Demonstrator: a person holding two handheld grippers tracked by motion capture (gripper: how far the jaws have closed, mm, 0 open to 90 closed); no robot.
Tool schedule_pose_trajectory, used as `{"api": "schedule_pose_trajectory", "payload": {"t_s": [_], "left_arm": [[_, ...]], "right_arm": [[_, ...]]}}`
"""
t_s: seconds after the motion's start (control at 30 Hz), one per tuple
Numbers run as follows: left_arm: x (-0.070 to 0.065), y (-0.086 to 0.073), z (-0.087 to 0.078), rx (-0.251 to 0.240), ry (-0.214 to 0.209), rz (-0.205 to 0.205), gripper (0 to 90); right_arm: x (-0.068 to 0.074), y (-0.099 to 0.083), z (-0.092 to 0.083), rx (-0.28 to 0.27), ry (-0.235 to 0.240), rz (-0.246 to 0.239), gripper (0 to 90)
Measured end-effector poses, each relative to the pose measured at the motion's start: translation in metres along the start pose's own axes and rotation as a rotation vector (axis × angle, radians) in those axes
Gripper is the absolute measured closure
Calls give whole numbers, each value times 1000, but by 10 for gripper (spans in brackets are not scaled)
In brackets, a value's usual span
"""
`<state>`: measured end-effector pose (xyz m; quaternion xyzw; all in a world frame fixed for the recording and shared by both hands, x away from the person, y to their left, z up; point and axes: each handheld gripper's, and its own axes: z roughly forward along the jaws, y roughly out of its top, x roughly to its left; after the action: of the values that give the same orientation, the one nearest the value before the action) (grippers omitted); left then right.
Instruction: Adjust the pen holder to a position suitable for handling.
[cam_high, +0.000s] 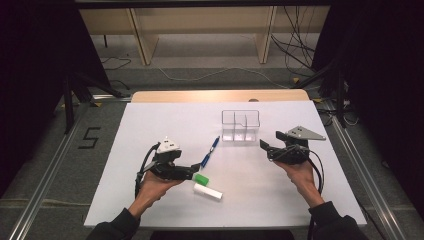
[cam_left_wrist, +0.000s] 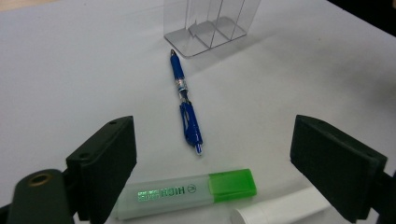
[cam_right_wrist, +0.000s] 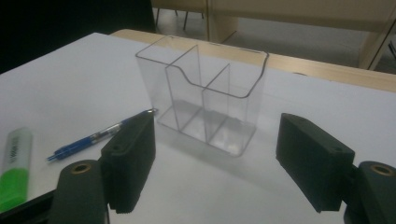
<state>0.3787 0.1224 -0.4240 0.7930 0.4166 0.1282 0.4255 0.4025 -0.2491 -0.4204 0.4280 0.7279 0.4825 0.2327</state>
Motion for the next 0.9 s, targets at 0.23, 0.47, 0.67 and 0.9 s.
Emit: {"api": "schedule_pose_trajectory", "payload": {"t_s": [0.23,0.47,0.67,0.9], "left_arm": [[0,10,15,79,10,23,138],[-1,20,29,142,10,40,143],[-1,27,42,179,16,54,147],[2,32,58,206,27,62,157]], "right_arm": [[10,-10,-10,8,38,1,277],[17,-17,-16,19,55,2,264],[21,-22,-22,20,65,-6,257],[25,-28,-27,37,64,-13,251]]}}
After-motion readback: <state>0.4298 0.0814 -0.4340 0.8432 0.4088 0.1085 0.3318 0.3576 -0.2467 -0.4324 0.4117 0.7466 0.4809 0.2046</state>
